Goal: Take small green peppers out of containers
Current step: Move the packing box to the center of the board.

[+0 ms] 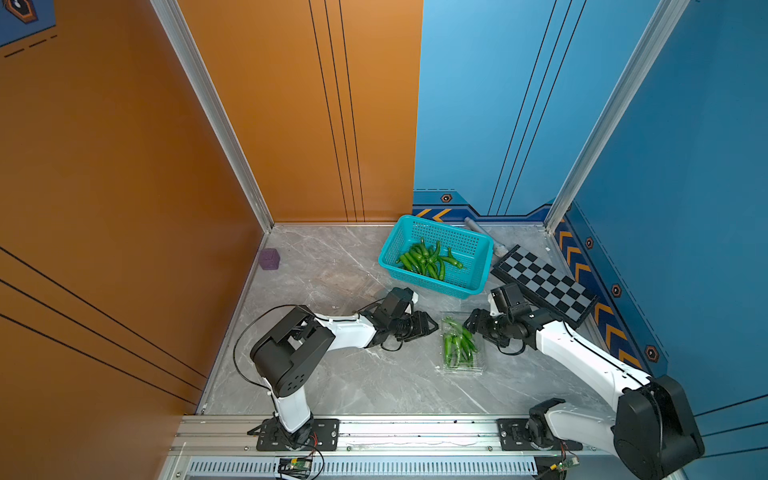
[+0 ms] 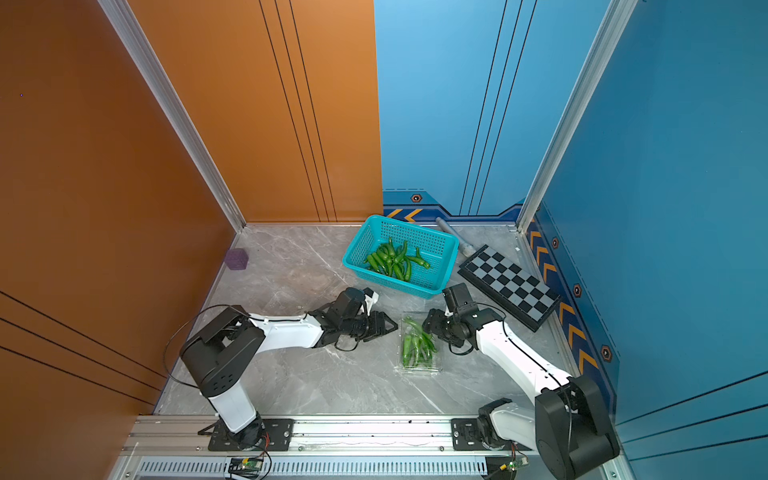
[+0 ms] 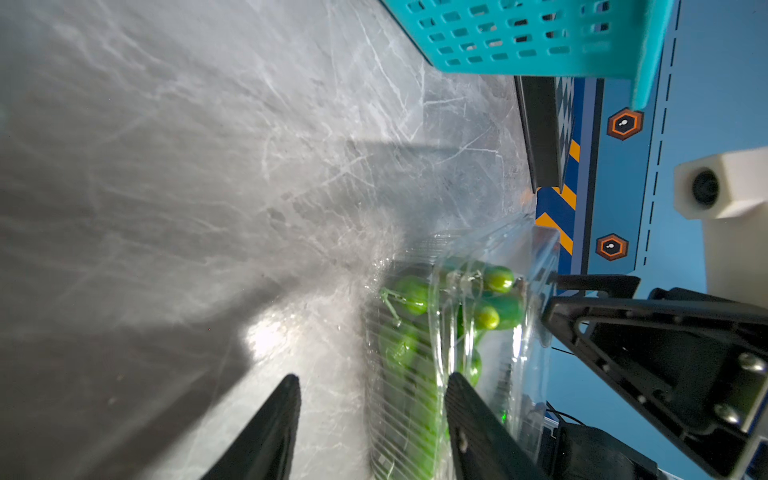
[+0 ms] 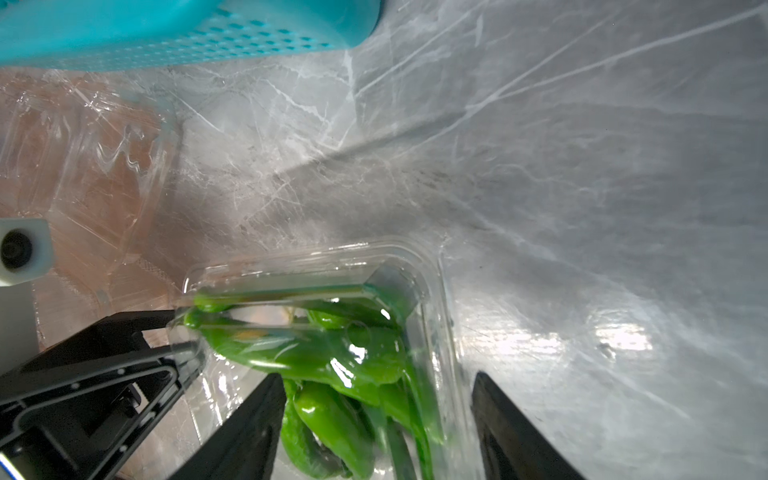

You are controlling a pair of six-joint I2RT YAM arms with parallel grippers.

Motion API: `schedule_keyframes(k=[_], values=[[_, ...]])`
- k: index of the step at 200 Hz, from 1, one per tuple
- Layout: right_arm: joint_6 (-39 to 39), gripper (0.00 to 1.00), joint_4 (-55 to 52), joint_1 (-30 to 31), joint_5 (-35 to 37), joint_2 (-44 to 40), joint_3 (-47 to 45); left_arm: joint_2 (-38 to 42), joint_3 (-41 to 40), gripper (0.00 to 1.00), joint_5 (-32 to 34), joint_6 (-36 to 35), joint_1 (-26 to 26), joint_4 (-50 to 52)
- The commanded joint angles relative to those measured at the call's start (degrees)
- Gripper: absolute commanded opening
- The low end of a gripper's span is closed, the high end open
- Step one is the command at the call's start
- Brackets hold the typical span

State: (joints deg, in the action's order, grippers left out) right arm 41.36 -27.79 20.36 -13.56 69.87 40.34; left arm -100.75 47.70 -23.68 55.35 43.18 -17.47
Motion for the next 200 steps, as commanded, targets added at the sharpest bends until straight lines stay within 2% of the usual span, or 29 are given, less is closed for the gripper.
schedule_keyframes(k=[1, 167, 187, 200], values=[[-1.11, 0.73, 1.03, 0.14, -1.0, 0.87, 0.84, -0.67, 0.99, 0.58, -1.51, -0.5, 0.4, -1.69], [-1.03, 0.72, 2.74, 2.01, -2.66, 2.16, 1.76, -2.61, 3.25, 0.56, -2.38, -0.34, 1.82, -2.04], [-1.78, 0.73, 3.18, 2.05, -3.22, 2.29, 1.89, -2.8, 3.38, 0.51, -2.2, -0.36, 1.82, -2.04], [-2.31, 0.74, 3.18, 1.88, -3.79, 2.64, 2.11, -2.74, 3.45, 0.43, -2.34, -0.43, 1.8, -2.05]])
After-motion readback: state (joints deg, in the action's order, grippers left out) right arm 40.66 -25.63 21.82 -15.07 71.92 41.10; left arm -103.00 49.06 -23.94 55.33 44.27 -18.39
